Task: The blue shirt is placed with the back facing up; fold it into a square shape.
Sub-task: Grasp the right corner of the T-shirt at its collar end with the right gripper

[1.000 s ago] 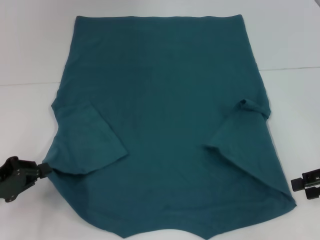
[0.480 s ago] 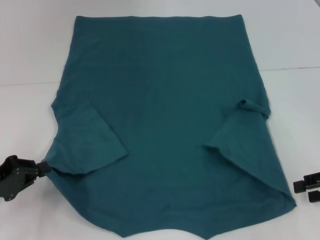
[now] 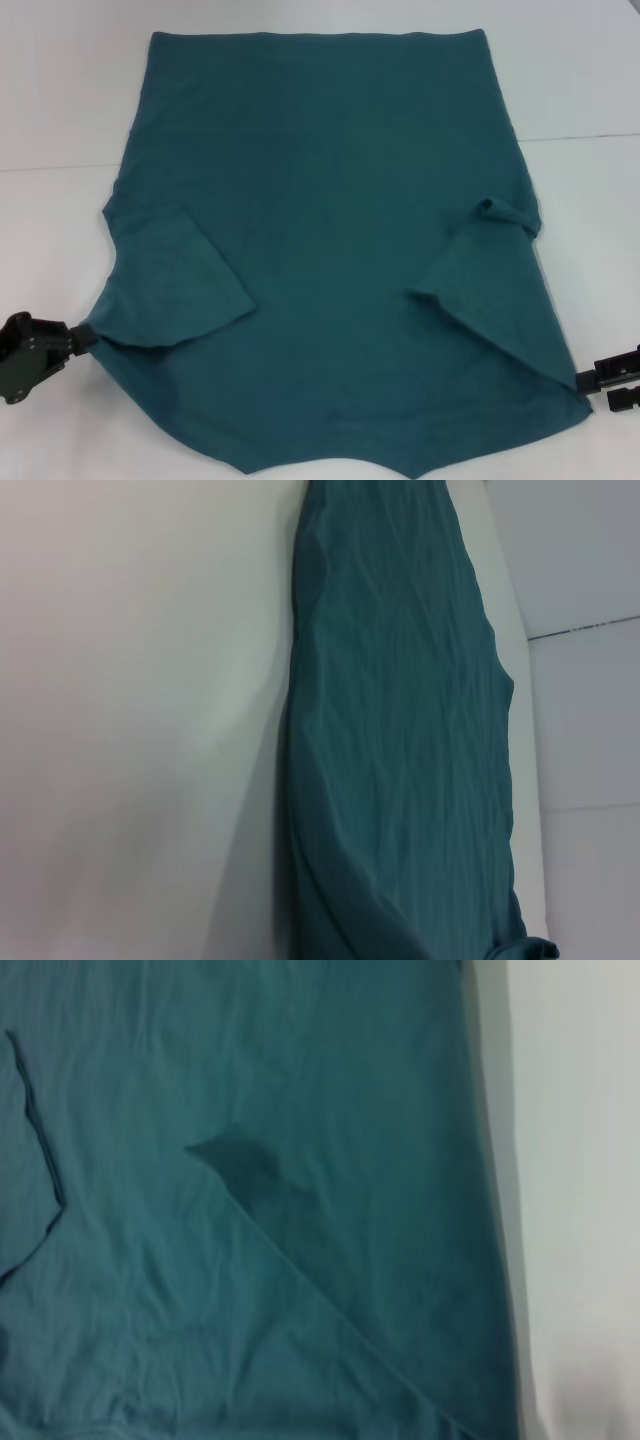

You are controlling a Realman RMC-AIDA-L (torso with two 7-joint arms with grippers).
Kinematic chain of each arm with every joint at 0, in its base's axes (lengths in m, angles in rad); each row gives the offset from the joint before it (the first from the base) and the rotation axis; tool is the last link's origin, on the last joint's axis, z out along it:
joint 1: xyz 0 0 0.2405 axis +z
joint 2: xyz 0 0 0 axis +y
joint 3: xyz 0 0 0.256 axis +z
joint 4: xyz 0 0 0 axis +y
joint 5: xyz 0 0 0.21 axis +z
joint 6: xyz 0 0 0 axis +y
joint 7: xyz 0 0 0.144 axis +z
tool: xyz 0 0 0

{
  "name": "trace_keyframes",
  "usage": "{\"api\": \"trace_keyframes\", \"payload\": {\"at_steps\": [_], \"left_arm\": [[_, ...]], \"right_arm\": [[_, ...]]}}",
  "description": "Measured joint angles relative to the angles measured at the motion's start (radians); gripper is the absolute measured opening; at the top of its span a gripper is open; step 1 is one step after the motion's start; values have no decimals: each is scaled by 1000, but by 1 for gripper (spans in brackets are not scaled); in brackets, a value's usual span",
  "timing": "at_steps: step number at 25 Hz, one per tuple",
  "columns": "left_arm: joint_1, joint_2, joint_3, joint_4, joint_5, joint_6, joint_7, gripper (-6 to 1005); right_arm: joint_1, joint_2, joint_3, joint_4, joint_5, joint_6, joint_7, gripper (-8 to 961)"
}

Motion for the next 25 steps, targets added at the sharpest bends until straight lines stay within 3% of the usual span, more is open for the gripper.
{"api": "trace_keyframes", "payload": {"at_steps": [13, 25], "left_arm": [[0, 0, -3, 0, 0, 0, 0, 27], [1, 0, -3, 0, 1, 0, 0, 26]], "right_arm": [[8, 16, -4, -7, 0, 24, 0, 630], [30, 28, -76, -3, 0, 50, -1, 618]]}}
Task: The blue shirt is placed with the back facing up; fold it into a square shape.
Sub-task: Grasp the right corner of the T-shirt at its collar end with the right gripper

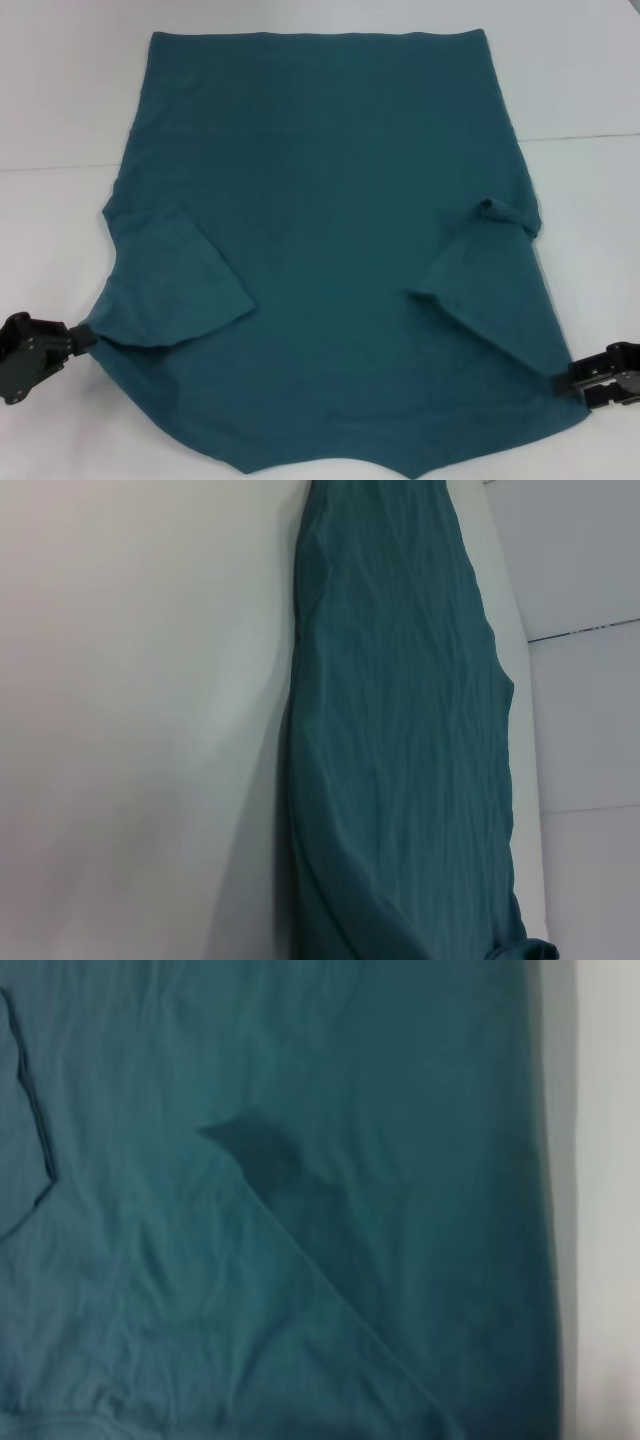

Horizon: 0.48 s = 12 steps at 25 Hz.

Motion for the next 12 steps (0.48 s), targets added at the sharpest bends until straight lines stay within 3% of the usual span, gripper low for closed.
{"api": "trace_keyframes", "payload": {"at_steps": [12], "left_arm": [[0, -1, 0, 0, 0, -1, 0, 26]], "right_arm": [[14, 12, -27, 4, 3, 25, 8, 605]]}}
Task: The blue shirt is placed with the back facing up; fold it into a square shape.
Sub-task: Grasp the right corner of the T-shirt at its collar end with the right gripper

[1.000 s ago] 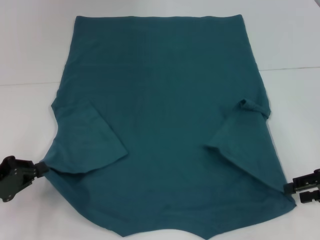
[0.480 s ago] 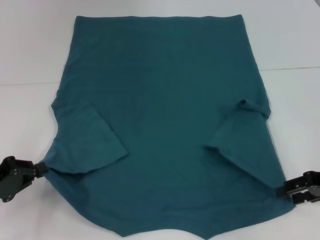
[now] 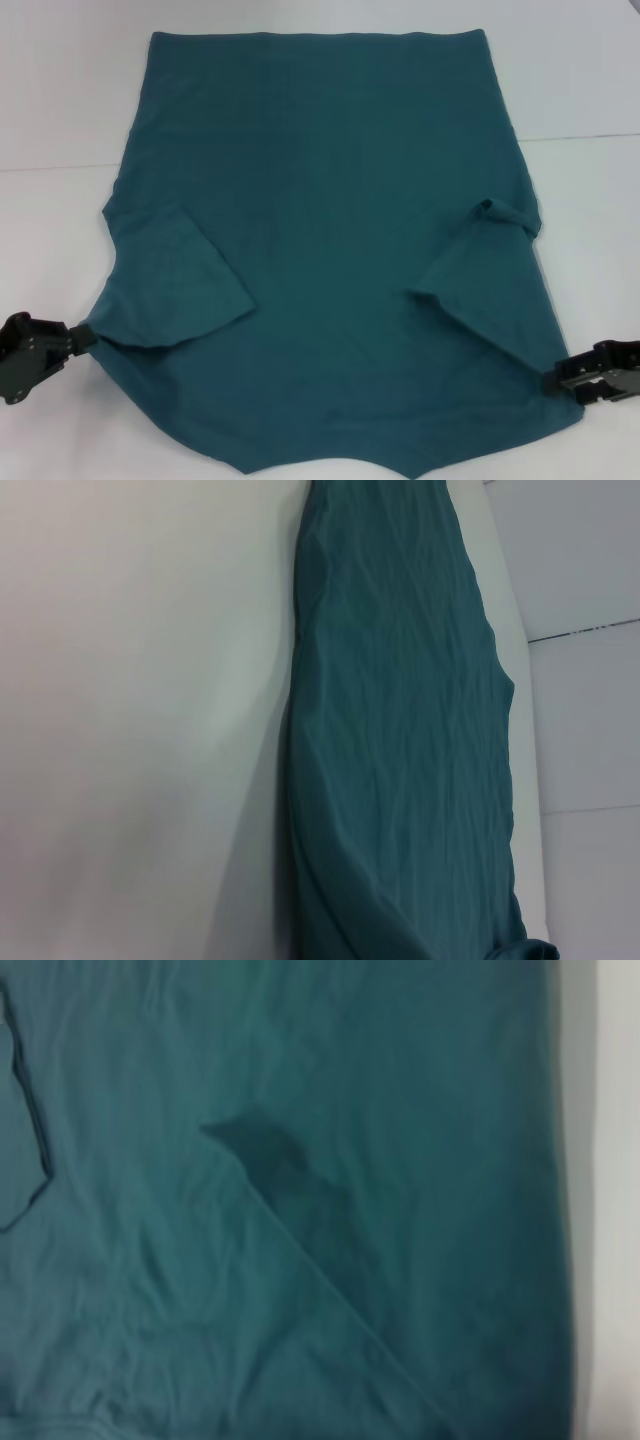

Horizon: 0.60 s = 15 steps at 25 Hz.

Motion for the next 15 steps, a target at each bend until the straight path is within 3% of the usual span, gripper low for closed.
{"api": "trace_keyframes", "payload": {"at_steps": [15], "left_arm": [[0, -1, -2, 0, -6, -2, 0, 26]], "right_arm": [[62, 18, 0, 53, 8, 33, -8, 589]]}}
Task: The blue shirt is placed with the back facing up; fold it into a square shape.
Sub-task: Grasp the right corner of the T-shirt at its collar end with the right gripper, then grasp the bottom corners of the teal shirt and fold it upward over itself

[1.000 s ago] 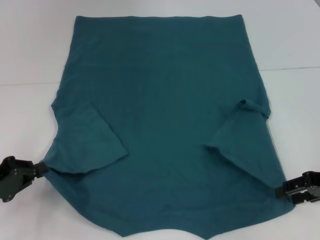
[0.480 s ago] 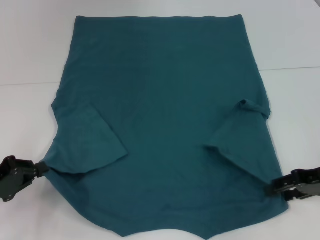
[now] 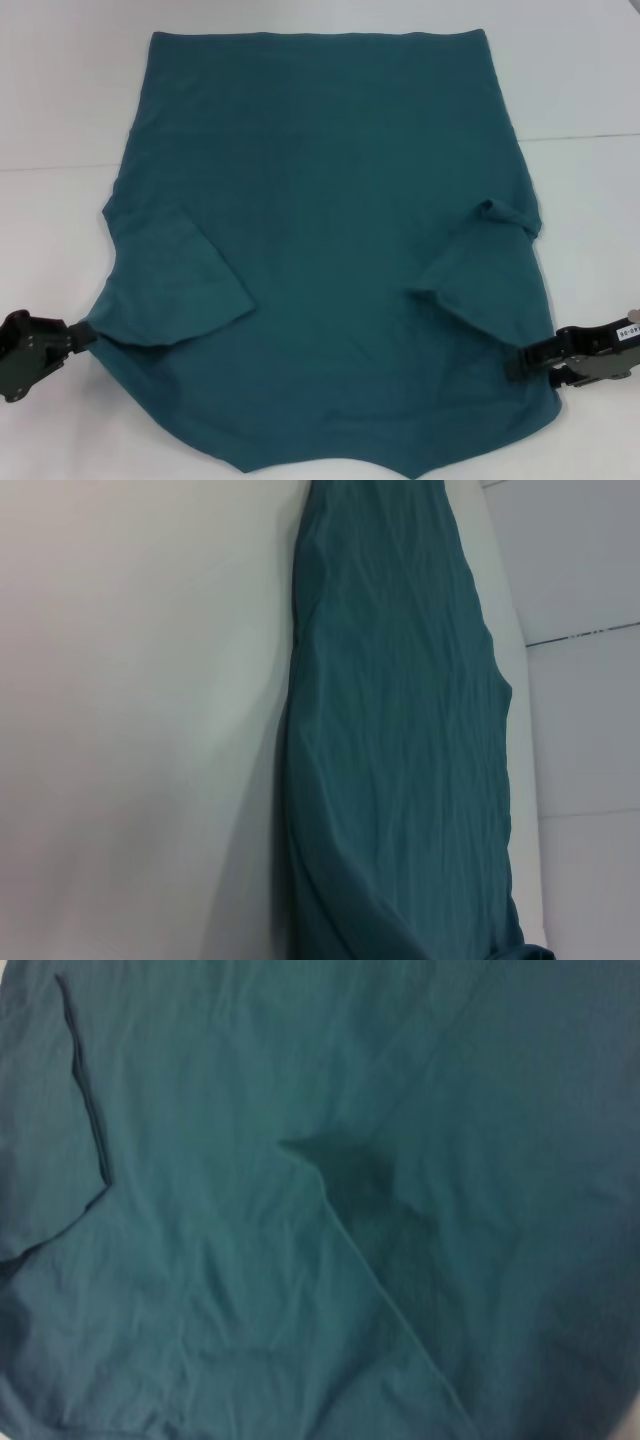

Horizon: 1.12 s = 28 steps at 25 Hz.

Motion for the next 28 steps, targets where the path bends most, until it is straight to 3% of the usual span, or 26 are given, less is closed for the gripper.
{"api": "trace_keyframes", "payload": {"at_steps": [9, 12, 20, 28], "left_arm": [[1, 0, 0, 0, -5, 0, 0, 26], [1, 0, 0, 0, -5, 0, 0, 27], [1, 0, 3, 0, -4, 11, 5, 27], [11, 10, 19, 41, 8, 129, 63, 26]], "right_arm": [[2, -1, -9, -7, -3, -15, 0, 580], [4, -1, -16, -8, -6, -19, 0, 321], [3, -9, -17, -11, -6, -32, 0, 151], [0, -18, -4, -72, 0, -117, -48, 36]]}}
